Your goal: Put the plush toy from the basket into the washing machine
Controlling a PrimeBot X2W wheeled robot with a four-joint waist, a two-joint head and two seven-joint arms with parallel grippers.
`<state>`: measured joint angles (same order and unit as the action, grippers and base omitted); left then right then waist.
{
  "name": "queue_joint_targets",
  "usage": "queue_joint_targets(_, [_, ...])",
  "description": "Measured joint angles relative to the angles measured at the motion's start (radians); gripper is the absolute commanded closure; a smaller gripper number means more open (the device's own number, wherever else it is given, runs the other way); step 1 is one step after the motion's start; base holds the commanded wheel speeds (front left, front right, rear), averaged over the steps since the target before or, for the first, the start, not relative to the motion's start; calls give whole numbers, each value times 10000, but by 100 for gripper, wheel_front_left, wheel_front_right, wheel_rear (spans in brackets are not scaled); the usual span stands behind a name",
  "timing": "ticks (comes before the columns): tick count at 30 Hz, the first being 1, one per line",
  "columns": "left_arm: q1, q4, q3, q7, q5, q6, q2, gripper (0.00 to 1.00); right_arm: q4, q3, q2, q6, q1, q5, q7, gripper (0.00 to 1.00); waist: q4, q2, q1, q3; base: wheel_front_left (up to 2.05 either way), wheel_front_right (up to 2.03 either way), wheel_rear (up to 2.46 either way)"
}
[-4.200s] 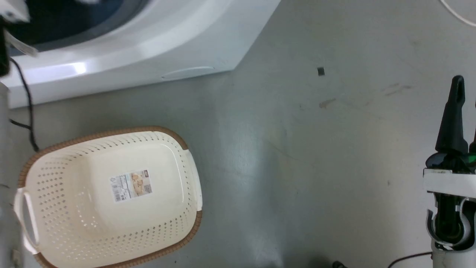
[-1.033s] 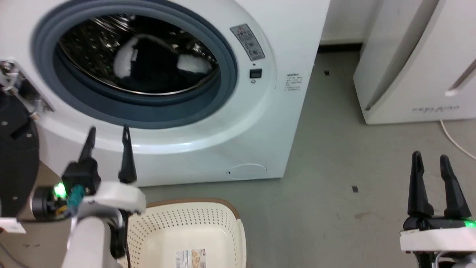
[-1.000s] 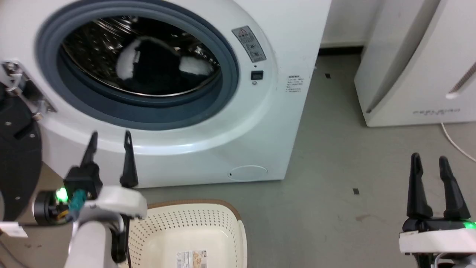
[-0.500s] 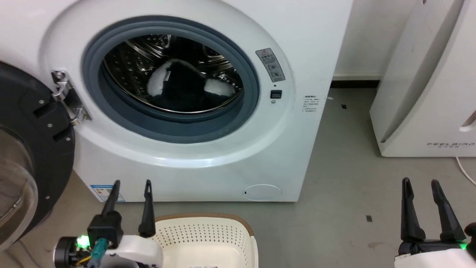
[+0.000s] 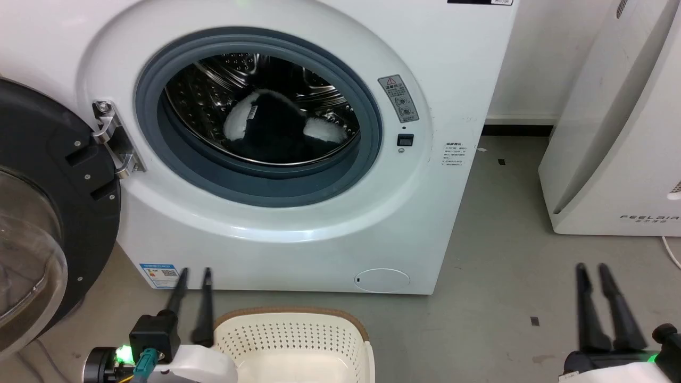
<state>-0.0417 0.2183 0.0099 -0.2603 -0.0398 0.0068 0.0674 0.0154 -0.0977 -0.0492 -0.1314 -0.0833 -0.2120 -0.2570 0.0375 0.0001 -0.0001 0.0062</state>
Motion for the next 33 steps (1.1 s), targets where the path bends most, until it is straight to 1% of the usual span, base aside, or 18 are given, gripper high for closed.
queue_joint_targets(33, [1, -491, -8, 606, 29, -2, -8, 100, -33, 219, 0, 0, 88, 516, 617, 100, -95, -1, 1, -16, 0, 0, 0])
